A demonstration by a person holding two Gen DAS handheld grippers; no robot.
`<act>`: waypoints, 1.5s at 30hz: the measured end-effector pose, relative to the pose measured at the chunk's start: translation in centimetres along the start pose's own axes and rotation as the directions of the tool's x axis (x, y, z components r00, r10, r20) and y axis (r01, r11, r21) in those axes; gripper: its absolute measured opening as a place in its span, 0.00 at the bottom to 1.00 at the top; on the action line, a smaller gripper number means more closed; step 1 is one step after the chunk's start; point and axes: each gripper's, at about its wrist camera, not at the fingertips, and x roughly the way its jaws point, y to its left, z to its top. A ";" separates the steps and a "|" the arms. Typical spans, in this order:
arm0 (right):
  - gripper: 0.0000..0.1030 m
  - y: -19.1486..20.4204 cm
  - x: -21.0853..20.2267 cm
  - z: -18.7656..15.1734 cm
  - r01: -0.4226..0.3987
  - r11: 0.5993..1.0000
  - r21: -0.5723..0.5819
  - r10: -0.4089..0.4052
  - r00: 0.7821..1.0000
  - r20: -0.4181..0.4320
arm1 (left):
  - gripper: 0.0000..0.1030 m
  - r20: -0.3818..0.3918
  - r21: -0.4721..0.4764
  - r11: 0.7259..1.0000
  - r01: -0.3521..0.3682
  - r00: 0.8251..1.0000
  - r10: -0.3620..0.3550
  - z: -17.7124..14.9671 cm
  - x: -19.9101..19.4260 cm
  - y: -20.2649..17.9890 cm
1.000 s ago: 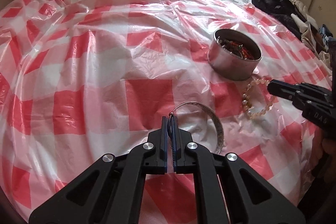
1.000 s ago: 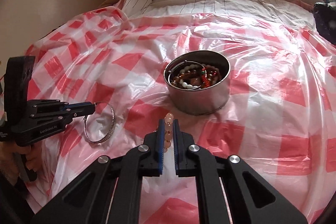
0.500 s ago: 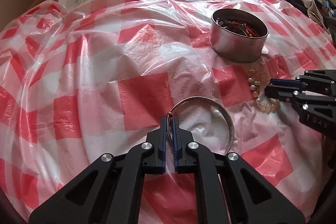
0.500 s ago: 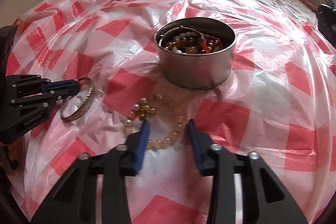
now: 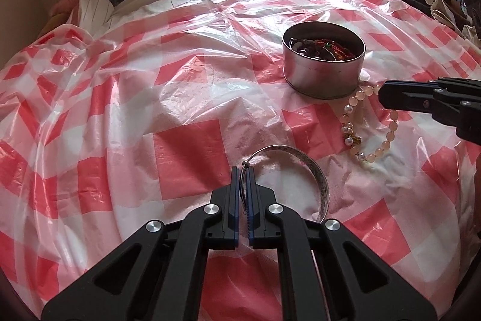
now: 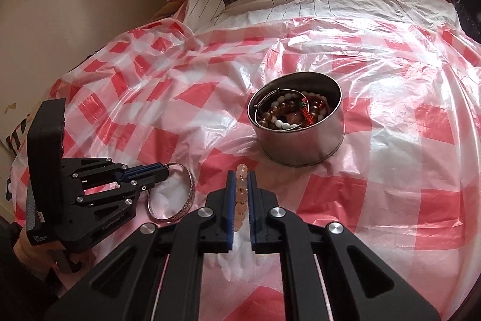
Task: Organize jewelry
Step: 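Grasp the gold-and-pearl bead bangle with the right tool while the left carries the silver bangle, then open both tools over the tin to drop the silver bangle and bead bangle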
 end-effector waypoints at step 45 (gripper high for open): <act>0.08 -4.5 -4.4 6.6 -0.142 0.982 0.122 0.107 0.961 0.255 | 0.04 0.062 -0.158 0.959 0.237 0.971 -0.230 13.0 5.1 -2.0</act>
